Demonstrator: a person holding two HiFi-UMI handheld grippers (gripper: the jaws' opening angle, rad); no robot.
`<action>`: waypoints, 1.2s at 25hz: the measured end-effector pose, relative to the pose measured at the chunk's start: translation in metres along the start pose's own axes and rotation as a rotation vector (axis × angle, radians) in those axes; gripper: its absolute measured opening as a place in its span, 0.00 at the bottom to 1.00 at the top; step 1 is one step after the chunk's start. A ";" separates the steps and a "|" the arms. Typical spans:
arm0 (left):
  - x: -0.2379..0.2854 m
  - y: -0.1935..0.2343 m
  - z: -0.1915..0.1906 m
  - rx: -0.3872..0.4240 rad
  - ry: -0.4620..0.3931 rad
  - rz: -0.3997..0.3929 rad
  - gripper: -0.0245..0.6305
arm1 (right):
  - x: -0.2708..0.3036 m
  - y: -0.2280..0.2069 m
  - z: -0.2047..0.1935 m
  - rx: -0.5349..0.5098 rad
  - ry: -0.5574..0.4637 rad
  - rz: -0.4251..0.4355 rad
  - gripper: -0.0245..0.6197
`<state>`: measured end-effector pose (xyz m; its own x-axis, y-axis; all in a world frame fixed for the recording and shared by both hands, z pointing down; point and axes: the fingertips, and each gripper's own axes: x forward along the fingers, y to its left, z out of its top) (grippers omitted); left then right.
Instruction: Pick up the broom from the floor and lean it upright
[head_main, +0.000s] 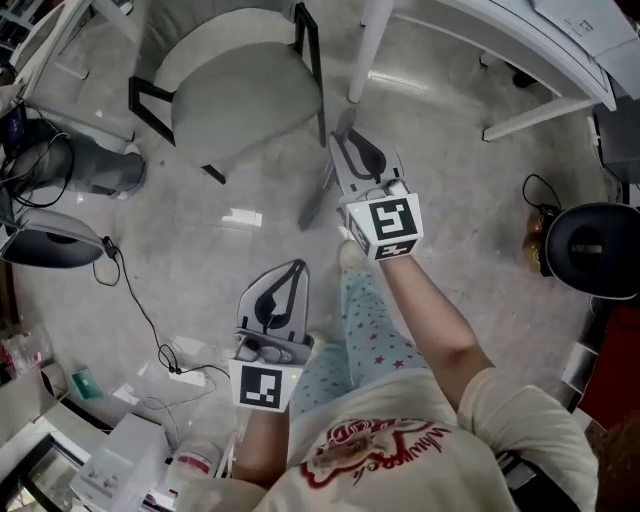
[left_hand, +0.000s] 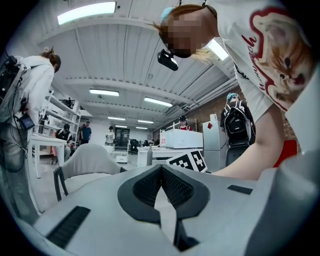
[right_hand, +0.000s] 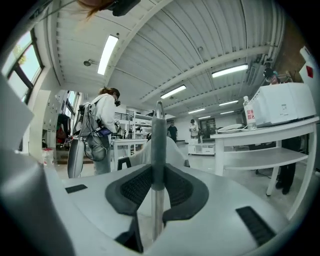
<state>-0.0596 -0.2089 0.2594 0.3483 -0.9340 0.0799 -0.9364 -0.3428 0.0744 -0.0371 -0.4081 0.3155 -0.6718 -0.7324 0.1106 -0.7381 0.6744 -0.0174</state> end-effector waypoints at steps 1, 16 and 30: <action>0.012 0.009 0.000 -0.005 0.004 0.018 0.07 | 0.012 -0.001 0.001 0.005 0.005 0.020 0.19; 0.127 0.088 0.001 -0.047 0.027 0.153 0.07 | 0.137 -0.065 -0.006 0.080 0.060 0.054 0.19; 0.166 0.123 -0.003 -0.077 0.042 0.076 0.07 | 0.185 -0.083 -0.027 0.054 0.103 0.020 0.19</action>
<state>-0.1172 -0.4063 0.2845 0.2797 -0.9513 0.1296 -0.9547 -0.2612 0.1428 -0.0985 -0.5966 0.3639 -0.6789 -0.7031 0.2115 -0.7285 0.6811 -0.0742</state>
